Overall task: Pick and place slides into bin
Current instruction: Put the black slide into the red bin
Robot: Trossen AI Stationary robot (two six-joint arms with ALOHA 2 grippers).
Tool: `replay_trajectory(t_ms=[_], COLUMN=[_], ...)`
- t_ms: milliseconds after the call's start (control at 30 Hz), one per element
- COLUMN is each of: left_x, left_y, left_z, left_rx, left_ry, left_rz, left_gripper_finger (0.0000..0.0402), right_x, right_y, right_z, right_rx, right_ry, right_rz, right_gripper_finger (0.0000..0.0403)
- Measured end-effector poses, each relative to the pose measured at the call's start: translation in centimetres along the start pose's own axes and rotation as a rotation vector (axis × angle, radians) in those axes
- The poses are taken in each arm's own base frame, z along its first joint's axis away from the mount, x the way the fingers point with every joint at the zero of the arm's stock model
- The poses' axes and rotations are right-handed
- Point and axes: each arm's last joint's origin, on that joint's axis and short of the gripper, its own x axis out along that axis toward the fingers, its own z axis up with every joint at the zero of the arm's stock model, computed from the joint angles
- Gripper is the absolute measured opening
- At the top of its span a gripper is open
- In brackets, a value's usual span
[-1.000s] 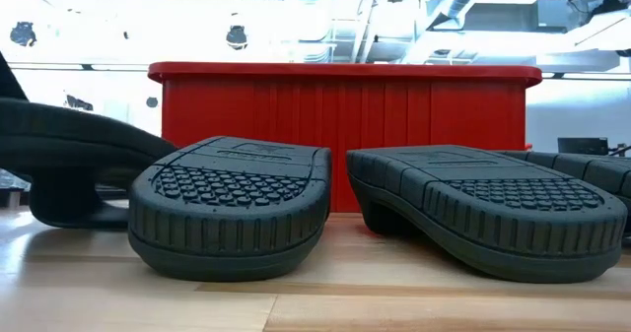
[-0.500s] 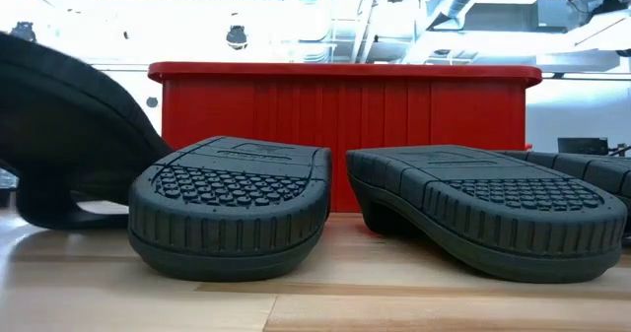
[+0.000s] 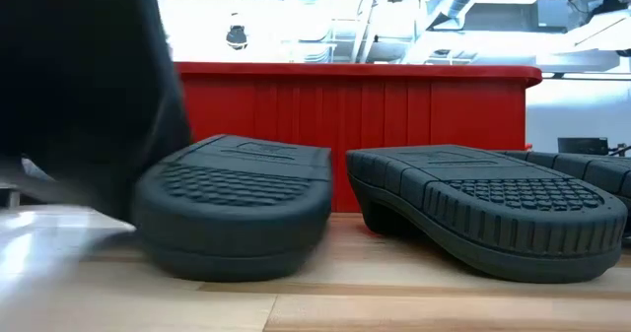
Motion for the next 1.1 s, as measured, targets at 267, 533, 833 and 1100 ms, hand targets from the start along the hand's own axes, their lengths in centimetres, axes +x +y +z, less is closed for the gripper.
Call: replay_trajectory(t_ms=[267,533,833,1100], left_x=[-6.9,-12.0,-13.5,-12.9], left_y=[8.1,17.2,25.9,33.6], left_z=[0.3,-1.8,-4.2,-7.1], left_rx=[-0.139,-0.238,-0.239,-0.274], left_ry=[-0.243,-0.428,-0.473,-0.394], left_rz=[0.020,0.089,0.248,0.344], left_gripper_finger=[0.0066,0.0066,0.0064,0.0064], right_x=[0.0,0.0,0.0,0.0], right_y=[0.0,0.0,0.0,0.0], right_z=[0.0,0.0,0.0,0.0], right_rx=[0.000,0.000,0.000,0.000], right_ry=[0.000,0.000,0.000,0.000], right_rz=[0.000,0.000,0.000,0.000], right_gripper_finger=[0.0000,0.0000,0.0000,0.0000])
